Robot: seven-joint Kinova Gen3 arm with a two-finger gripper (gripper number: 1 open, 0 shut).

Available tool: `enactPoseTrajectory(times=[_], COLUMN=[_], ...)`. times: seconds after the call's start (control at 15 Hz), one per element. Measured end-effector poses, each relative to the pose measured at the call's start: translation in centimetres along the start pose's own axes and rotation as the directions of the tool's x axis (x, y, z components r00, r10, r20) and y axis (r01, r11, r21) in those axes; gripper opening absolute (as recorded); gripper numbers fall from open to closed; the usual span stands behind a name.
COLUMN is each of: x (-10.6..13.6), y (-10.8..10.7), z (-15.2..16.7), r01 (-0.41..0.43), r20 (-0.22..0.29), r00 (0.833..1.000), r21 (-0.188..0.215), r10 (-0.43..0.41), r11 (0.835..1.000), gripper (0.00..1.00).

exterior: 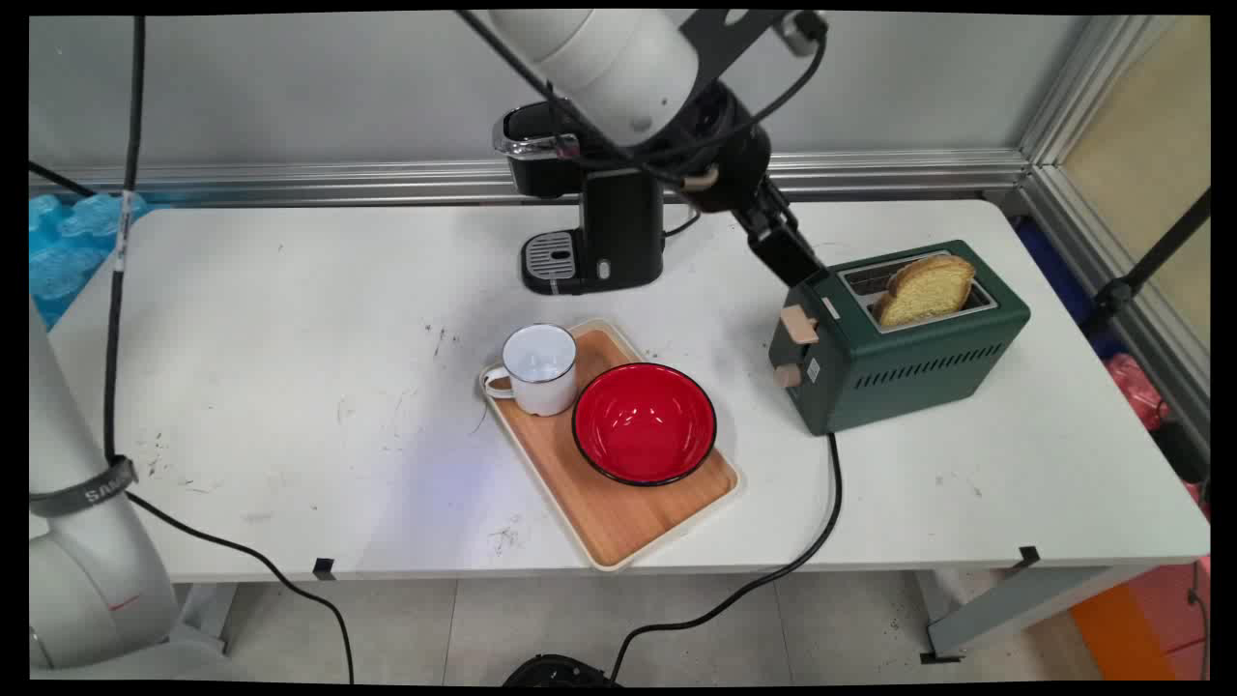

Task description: Press the toaster switch

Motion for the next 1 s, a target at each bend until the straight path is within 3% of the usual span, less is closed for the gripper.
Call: enactPoseTrajectory(times=[0.67,0.73,1.0], x=[-2.6,-2.7,-2.9], y=[0.2,0.2,0.3], z=[5.7,6.1,7.6], r01=[0.011,0.009,0.002], r20=[0.026,0.026,0.032], r00=[1.0,1.0,0.999], r21=[0.003,0.004,0.01], r10=[-0.011,-0.009,-0.002], r11=[1.0,1.0,1.0], gripper=[1.0,0.0,0.0])
